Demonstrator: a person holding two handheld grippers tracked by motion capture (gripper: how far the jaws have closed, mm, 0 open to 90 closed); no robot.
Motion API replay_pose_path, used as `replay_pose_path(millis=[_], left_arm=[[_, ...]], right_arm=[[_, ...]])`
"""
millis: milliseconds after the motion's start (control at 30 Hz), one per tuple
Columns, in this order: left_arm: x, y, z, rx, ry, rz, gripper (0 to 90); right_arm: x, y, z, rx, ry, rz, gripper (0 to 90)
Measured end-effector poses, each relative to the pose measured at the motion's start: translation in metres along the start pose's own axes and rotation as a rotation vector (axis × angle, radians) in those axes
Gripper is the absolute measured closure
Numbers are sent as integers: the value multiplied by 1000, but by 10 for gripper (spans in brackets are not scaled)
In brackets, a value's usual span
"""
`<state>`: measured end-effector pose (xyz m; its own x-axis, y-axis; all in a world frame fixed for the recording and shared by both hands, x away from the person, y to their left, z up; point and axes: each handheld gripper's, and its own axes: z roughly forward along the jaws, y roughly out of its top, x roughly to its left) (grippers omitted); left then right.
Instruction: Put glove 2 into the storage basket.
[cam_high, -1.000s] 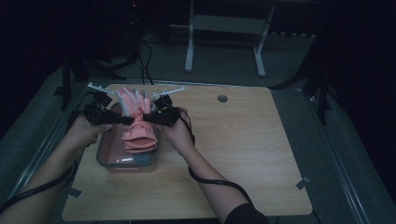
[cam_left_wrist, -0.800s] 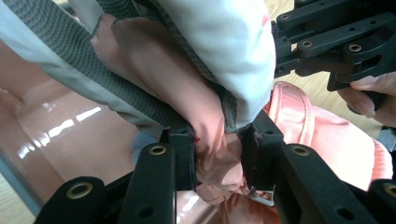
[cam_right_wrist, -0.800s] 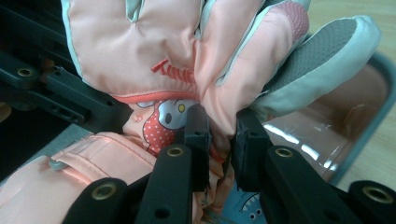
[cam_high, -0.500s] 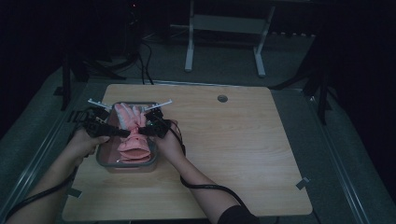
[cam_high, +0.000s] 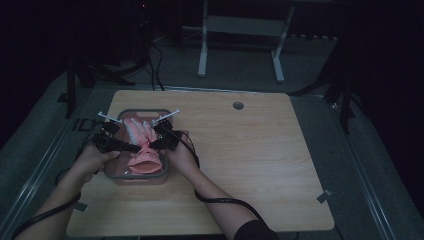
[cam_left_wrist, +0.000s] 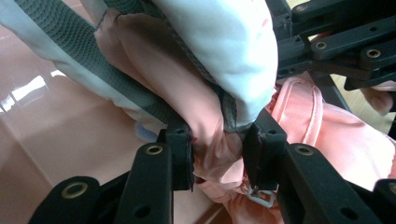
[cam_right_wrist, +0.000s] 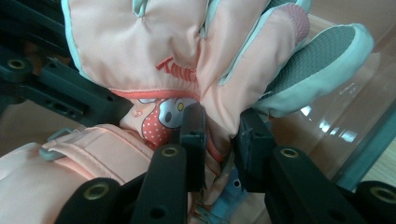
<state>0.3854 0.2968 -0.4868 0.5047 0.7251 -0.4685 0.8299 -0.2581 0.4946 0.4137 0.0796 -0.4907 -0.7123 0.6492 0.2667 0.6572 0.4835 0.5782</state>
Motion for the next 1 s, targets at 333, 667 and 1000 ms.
replay_pose_path(millis=[333,667,1000], left_arm=[[3,1,-1,-40,86,-15,517],[-10,6,-2,-141,296,52,173],[-26,5,-27,-301,266,92,7]], right_arm=[[-1,8,-9,-59,-33,-69,409],[-19,1,-37,-133,107,-68,197],[-32,-7,-55,-170,129,-62,167]])
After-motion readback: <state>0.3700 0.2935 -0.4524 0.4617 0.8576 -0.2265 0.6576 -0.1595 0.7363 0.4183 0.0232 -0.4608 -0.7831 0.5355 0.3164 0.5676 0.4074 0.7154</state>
